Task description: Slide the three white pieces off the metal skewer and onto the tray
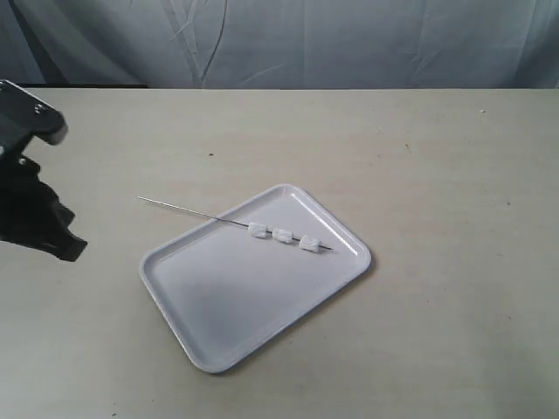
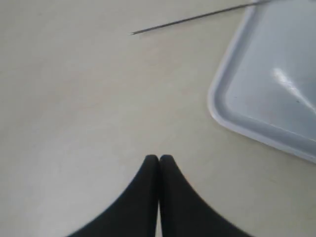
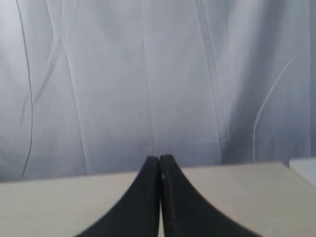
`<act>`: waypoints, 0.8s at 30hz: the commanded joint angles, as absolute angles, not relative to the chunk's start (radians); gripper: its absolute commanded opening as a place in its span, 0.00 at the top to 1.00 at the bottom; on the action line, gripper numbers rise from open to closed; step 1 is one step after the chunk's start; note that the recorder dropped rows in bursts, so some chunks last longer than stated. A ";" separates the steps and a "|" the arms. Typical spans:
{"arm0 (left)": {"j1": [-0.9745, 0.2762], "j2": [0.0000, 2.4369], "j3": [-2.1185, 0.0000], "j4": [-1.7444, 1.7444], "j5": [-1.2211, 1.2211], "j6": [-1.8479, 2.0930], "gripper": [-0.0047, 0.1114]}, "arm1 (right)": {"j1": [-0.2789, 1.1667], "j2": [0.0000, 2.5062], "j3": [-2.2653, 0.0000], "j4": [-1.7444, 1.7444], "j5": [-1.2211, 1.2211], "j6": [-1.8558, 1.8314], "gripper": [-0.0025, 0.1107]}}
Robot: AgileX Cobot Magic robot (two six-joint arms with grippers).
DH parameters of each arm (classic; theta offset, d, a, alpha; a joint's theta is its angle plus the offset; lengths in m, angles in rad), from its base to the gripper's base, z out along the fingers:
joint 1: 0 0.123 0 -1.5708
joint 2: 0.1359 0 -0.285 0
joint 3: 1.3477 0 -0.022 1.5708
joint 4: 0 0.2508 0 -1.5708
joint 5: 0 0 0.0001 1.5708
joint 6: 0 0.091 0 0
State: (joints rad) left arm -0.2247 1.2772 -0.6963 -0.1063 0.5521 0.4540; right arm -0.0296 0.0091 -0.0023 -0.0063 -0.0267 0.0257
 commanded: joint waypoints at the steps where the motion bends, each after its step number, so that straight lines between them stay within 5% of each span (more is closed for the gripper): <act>1: -0.233 1.388 -0.710 -0.374 0.414 0.928 0.84 | -0.035 0.005 0.000 -0.009 -0.313 0.025 0.98; 5: -0.245 1.503 -0.819 -0.508 0.351 1.218 0.59 | -0.035 0.005 0.000 -0.009 -0.455 0.120 0.98; 7: -0.258 1.586 -0.922 -0.501 0.366 1.246 0.60 | -0.035 0.005 0.000 -0.009 -0.446 0.370 0.98; 19: -0.311 1.933 -1.145 -0.324 0.461 1.556 0.60 | -0.035 0.005 0.000 -0.017 -0.135 0.421 0.98; 24: -0.311 1.986 -1.230 -0.295 0.518 1.560 0.60 | -0.027 0.005 0.000 -0.017 -0.116 0.421 0.83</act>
